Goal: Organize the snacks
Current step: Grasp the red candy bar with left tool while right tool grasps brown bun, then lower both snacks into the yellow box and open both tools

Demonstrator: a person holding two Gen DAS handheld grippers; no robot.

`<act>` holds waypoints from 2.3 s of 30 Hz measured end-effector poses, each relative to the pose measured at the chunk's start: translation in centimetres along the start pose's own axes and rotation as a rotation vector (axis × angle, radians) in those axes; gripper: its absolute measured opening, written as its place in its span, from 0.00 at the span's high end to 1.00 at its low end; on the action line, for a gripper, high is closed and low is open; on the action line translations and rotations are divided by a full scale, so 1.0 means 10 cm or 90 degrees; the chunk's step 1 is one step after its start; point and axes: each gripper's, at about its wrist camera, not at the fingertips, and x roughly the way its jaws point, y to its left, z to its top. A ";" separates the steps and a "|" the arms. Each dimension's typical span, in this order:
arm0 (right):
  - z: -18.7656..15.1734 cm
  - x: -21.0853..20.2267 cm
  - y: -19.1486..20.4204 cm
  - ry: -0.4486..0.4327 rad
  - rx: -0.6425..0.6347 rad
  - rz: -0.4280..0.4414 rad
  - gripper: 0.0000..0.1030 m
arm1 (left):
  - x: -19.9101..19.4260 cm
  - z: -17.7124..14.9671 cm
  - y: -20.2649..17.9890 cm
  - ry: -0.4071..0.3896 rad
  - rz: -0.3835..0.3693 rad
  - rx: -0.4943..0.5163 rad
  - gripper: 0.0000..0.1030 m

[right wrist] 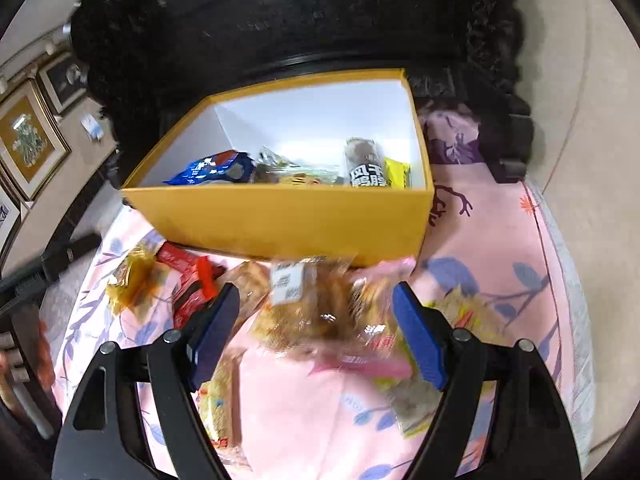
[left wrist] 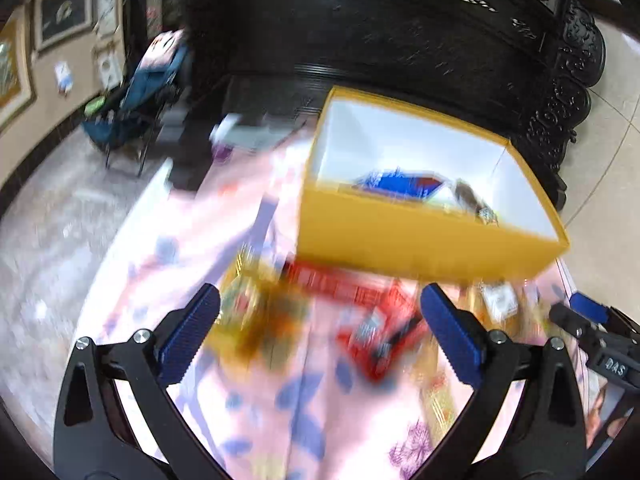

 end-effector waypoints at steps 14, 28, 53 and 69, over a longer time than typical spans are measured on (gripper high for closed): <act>-0.14 0.66 0.19 0.041 -0.008 -0.053 0.46 | -0.11 -0.82 0.45 0.047 0.031 -0.046 0.02; -0.51 0.43 -0.01 0.046 0.068 0.038 0.46 | 0.93 -0.41 -0.54 0.073 -0.012 0.168 0.02; -0.60 0.20 0.09 0.014 0.062 0.020 0.46 | 0.60 -0.83 -0.74 0.059 -0.087 0.124 0.58; -0.41 -0.41 0.25 -0.023 0.025 0.041 0.46 | -0.41 -0.63 -0.84 0.000 -0.076 0.146 0.58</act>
